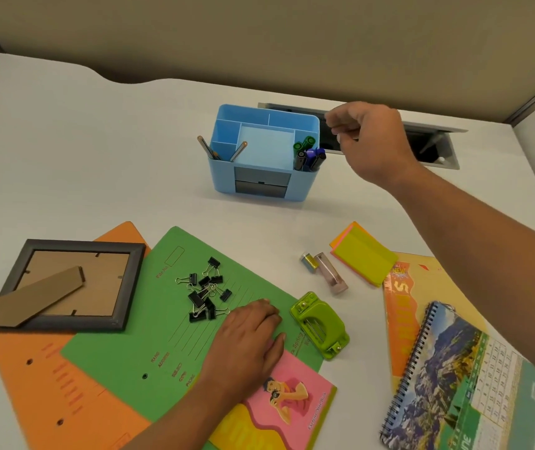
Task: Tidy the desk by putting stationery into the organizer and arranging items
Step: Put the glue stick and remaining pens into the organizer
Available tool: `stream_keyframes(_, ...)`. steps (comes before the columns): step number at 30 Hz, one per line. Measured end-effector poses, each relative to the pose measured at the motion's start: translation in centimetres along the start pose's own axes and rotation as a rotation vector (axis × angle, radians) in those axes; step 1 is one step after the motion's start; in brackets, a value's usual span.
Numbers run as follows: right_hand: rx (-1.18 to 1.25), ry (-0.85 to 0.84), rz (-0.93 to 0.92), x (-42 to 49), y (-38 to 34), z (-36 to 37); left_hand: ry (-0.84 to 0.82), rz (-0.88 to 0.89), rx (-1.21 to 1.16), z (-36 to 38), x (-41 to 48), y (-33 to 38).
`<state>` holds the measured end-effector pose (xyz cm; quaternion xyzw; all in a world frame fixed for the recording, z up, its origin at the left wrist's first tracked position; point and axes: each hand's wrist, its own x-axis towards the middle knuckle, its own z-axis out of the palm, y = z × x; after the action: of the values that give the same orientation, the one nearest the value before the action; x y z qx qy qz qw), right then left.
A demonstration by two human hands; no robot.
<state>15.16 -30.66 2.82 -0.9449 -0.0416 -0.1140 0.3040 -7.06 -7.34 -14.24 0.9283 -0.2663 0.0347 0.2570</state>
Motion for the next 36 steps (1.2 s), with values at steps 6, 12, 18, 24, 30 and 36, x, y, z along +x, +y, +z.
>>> stream_keyframes(6,0.138,0.190,0.130,-6.5,1.0,-0.2,-0.010,-0.008,0.006,-0.1,0.1,0.1)
stream_keyframes(12,0.135,-0.015,0.313,-15.2,3.0,4.3,-0.021,-0.022,0.015,-0.2,-0.1,0.2)
stream_keyframes(18,-0.069,-0.186,0.320,-17.7,2.5,7.0,-0.028,-0.033,0.019,-0.3,-0.2,0.4)
stream_keyframes(24,-0.261,-0.212,0.334,-16.5,2.2,8.4,-0.046,-0.038,0.001,-0.4,-0.1,0.6)
stream_keyframes(30,-0.264,-0.197,0.297,-16.2,1.6,8.3,-0.016,-0.075,-0.071,-2.1,1.3,1.0)
stream_keyframes(36,0.345,-0.073,0.266,-16.2,-1.7,6.9,0.075,-0.147,-0.260,-7.8,7.2,-0.1)
